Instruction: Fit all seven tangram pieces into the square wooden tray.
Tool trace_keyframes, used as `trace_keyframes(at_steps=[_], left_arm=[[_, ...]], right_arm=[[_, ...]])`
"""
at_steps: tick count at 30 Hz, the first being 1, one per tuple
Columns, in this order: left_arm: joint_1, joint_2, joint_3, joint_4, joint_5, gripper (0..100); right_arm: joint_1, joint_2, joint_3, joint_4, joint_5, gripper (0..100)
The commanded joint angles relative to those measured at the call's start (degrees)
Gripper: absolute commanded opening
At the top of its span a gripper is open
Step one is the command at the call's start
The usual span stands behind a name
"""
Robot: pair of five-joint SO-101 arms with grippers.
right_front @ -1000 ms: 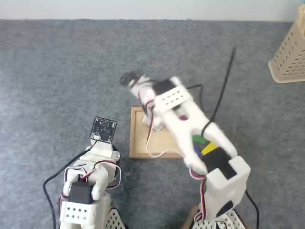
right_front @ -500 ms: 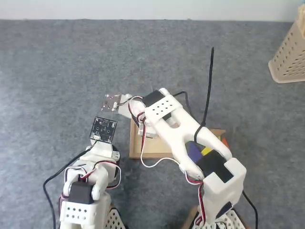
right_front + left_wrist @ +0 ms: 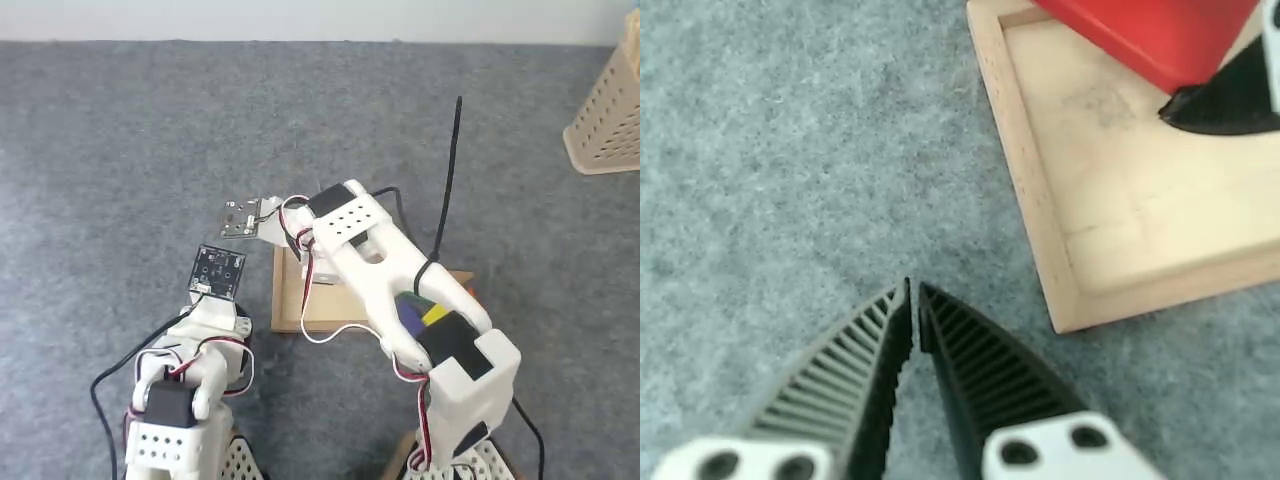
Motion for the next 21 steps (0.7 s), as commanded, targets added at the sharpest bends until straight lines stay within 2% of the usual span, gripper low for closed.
trace_keyframes(at_steps=[1, 8, 11, 18, 21], left_arm=[[-0.1, -1.2, -1.1, 0.4, 0.4, 1], [-0.1, -1.2, -1.1, 0.4, 0.4, 1], [-0.1, -1.2, -1.1, 0.4, 0.4, 1], [-0.1, -1.2, -1.1, 0.4, 0.4, 1], [-0.1, -1.2, -1.1, 0.4, 0.4, 1]], right_arm=[[0.7, -0.4, -0.9, 1.3, 0.4, 32.3], [0.9, -0.5, -0.9, 1.4, -0.4, 32.2], [3.2, -1.1, -1.7, 3.6, -6.5, 30.5], [10.3, -5.9, -0.8, 5.3, -23.6, 12.5], [14.4, -9.5, 0.1, 5.8, -29.4, 8.0]])
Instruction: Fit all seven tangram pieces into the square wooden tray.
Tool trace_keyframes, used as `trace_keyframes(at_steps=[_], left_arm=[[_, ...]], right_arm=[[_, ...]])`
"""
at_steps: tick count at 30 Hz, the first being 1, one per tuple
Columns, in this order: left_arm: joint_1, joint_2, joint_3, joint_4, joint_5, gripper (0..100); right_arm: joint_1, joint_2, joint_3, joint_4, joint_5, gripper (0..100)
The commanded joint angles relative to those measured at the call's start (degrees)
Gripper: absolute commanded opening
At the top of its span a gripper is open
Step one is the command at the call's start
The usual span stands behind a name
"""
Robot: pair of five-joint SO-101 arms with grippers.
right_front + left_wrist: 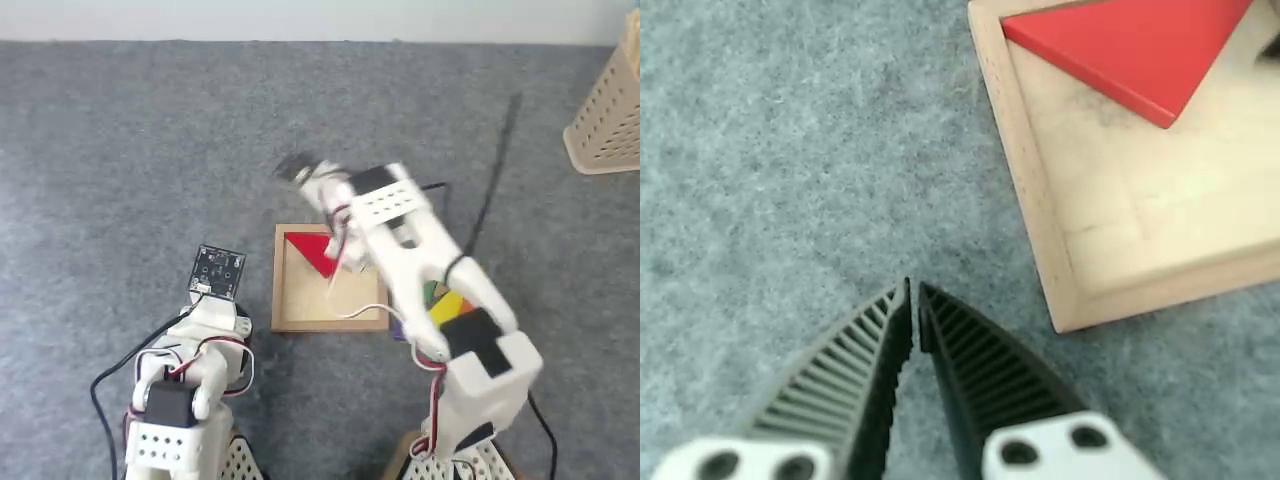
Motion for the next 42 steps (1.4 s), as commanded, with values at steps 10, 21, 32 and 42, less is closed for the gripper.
trace_keyframes(at_steps=[10, 21, 32, 42], left_arm=[[-0.1, -1.2, -1.1, 0.4, 0.4, 1], [-0.1, -1.2, -1.1, 0.4, 0.4, 1], [-0.1, -1.2, -1.1, 0.4, 0.4, 1], [-0.1, -1.2, -1.1, 0.4, 0.4, 1]], right_arm=[[19.8, -22.6, 16.1, 4.9, -5.6, 7.4], [18.2, -37.6, 41.8, 5.0, 18.5, 7.7], [18.8, -40.3, 50.7, -0.6, 17.7, 7.7], [28.6, -22.4, 43.2, -8.6, 13.5, 7.8]])
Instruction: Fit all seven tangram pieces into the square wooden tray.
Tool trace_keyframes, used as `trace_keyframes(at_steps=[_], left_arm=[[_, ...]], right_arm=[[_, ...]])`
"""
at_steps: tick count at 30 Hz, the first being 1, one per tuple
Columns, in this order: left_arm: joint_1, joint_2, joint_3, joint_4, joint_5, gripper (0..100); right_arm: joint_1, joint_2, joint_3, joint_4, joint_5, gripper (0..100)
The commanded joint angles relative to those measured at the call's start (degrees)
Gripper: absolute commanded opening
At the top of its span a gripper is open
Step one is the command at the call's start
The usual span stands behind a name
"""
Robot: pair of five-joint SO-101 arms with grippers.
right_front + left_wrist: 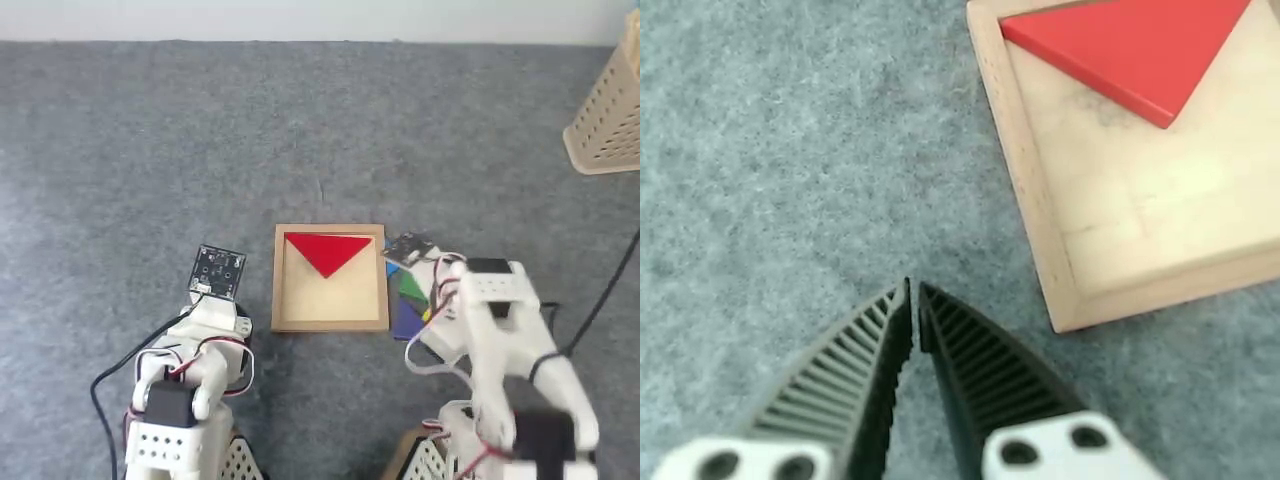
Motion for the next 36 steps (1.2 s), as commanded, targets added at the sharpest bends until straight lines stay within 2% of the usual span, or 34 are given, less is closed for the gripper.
trace_keyframes(at_steps=[1, 7, 13, 16, 22, 27, 30, 36], left_arm=[[-0.2, -1.2, -1.1, 0.4, 0.4, 1], [-0.2, -1.2, -1.1, 0.4, 0.4, 1], [-0.2, -1.2, -1.1, 0.4, 0.4, 1], [-0.2, -1.2, -1.1, 0.4, 0.4, 1], [-0.2, -1.2, -1.1, 0.4, 0.4, 1], [-0.2, -1.2, -1.1, 0.4, 0.4, 1], [-0.2, -1.2, -1.1, 0.4, 0.4, 1], [-0.2, -1.2, -1.1, 0.4, 0.4, 1]], right_arm=[[5.5, 7.4, -8.3, -1.8, -1.1, 7.8], [13.2, 16.0, -22.3, -1.4, -2.9, 7.8], [14.2, 21.7, -34.2, -0.7, -9.5, 7.8], [14.1, 22.7, -40.1, 4.8, -12.8, 7.8], [9.5, 16.1, -42.8, 10.2, -22.2, 9.4], [-1.6, 10.9, -40.9, 14.1, -28.6, 21.9], [-6.7, 12.3, -37.7, 11.9, -30.8, 24.1], [-2.9, 19.3, -35.3, 5.1, -37.1, 24.2]])
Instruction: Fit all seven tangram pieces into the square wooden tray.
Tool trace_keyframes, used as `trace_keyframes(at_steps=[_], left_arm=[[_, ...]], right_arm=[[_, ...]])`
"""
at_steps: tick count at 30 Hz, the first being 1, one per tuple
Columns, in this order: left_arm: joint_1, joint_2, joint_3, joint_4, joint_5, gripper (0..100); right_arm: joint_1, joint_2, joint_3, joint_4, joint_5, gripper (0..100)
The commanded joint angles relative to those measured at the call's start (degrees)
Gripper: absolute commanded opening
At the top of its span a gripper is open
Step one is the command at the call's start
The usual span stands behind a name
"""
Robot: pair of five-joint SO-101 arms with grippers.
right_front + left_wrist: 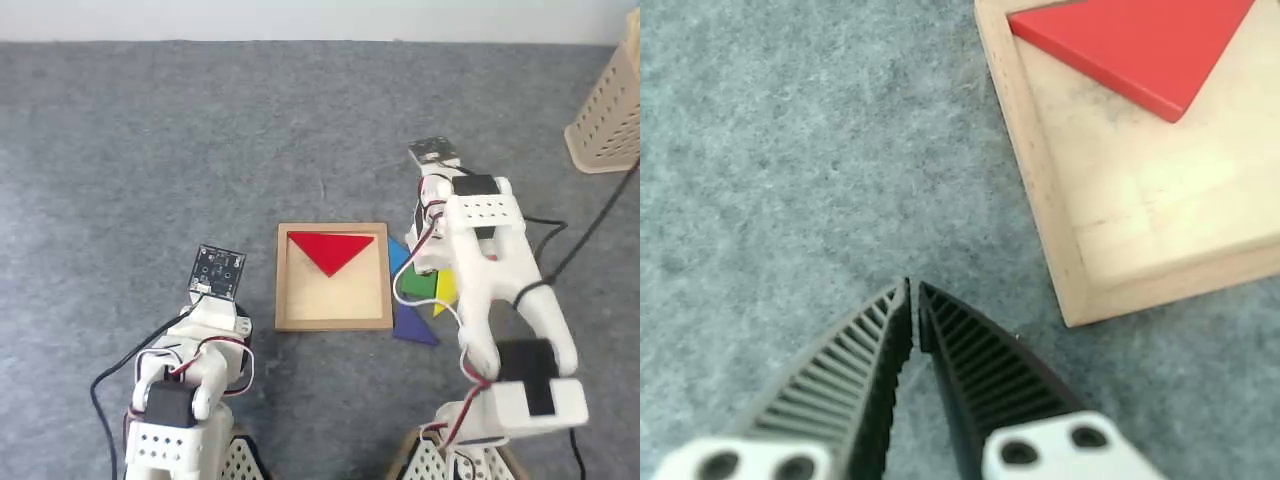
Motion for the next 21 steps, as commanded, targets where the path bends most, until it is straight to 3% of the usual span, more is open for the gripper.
trace_keyframes(at_steps=[1, 8, 15, 21], left_arm=[[0.0, -1.2, -1.1, 0.4, 0.4, 1], [0.0, -1.2, -1.1, 0.4, 0.4, 1], [0.0, -1.2, -1.1, 0.4, 0.4, 1], [0.0, -1.2, -1.1, 0.4, 0.4, 1]], right_arm=[[3.6, 2.1, -0.6, -2.3, -2.7, 24.2], [8.3, 8.5, -2.9, -2.9, -3.1, 24.3], [6.0, 13.5, -4.0, -3.8, -2.1, 35.1], [4.9, 15.7, -4.3, -4.1, -1.1, 35.1]])
